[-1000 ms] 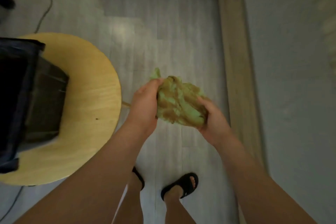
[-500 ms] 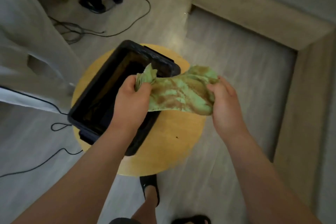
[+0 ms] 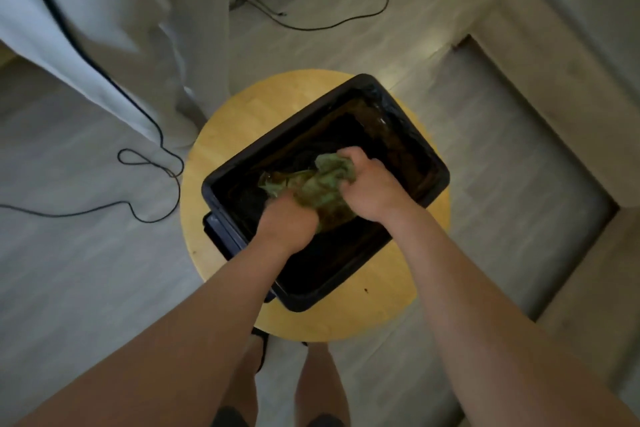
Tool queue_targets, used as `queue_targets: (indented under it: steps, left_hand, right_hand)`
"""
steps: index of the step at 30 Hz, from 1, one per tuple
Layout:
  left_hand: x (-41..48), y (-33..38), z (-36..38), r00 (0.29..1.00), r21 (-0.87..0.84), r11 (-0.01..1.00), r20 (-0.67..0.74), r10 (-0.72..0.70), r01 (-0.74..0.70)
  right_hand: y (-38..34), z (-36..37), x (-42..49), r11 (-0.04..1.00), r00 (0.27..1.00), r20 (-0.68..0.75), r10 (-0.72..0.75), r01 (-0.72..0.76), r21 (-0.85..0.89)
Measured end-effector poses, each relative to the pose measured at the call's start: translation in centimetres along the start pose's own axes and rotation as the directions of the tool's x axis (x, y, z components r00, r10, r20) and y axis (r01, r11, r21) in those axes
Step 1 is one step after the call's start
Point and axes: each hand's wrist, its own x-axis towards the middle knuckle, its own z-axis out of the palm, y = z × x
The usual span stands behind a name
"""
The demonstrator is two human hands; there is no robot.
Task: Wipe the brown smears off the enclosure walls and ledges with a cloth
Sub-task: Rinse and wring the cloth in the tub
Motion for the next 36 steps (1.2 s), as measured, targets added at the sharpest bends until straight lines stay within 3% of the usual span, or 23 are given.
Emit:
queue_targets:
  steps: [2,4,6,8,12,14,16,19,22,26,28,30,33,36]
  left_hand:
    - [1.3,-0.1,0.5,0.998,0.031,0.998,0.001,-0.056,0.056]
    - [2.8,-0.2,1.1,0.989,-0.053,0.988,-0.033,-0.146,0.144]
    - [3.7,-0.3,1.8,0.974,-0.223,0.951,-0.012,-0.224,0.216]
    - [4.2,-0.4,2.3,0.948,-0.466,0.835,0.019,-0.319,0.291]
    - [4.5,-0.7,3.0,0.923,-0.824,0.507,0.047,-0.382,0.252]
    - [4.7,-0.4,3.2,0.918,-0.886,0.392,0.086,-0.387,0.249]
    - [4.8,0.2,3.0,0.908,-0.898,0.342,0.127,-0.398,0.276]
    - [5.1,1.1,2.8,0.919,-0.893,0.360,0.129,-0.372,0.271]
    - [4.4,2.4,2.5,0.928,-0.894,0.357,0.144,-0.344,0.271]
    - [4.3,2.4,2.8,0.964,-0.813,0.538,0.101,-0.246,0.223]
    - [4.0,2.0,2.8,0.964,-0.752,0.617,0.094,-0.250,0.234]
    - [3.8,1.3,2.6,0.955,-0.678,0.689,0.068,-0.290,0.258]
    - [3.6,0.6,2.1,0.939,-0.588,0.766,-0.030,-0.342,0.260]
    - [4.6,0.0,2.2,0.942,-0.584,0.779,-0.069,-0.329,0.229]
  right_hand:
    - [0.5,0.5,1.7,0.989,0.996,0.079,0.044,-0.032,-0.148]
    - [0.9,1.0,2.8,0.965,0.994,0.087,0.067,-0.042,-0.259]
    - [1.1,1.4,3.3,0.953,0.994,0.039,0.099,-0.083,-0.291]
    - [0.9,1.7,3.8,0.947,0.991,0.003,0.132,-0.126,-0.297]
    - [-0.4,2.2,4.1,0.986,0.970,0.182,0.160,-0.147,-0.081]
    - [-0.7,2.3,3.4,0.981,0.943,0.295,0.154,-0.181,0.065]
    - [-0.8,2.2,2.3,0.967,0.940,0.327,0.099,-0.168,0.190]
    - [-1.2,2.0,0.2,0.950,0.974,0.215,-0.070,0.000,0.312]
    - [-1.5,2.2,-0.1,0.932,0.981,0.123,-0.148,0.097,0.349]
    - [-1.1,2.4,1.5,0.973,0.994,-0.003,-0.111,0.110,0.203]
    - [-0.4,2.2,2.8,0.997,0.998,-0.019,-0.058,0.059,0.048]
    - [0.5,2.3,4.4,0.995,0.993,-0.071,0.094,-0.095,-0.015]
    - [0.6,2.6,5.0,0.942,0.942,-0.056,0.332,-0.327,0.081]
    - [-0.4,3.3,4.4,0.924,0.926,0.093,0.365,-0.373,0.088]
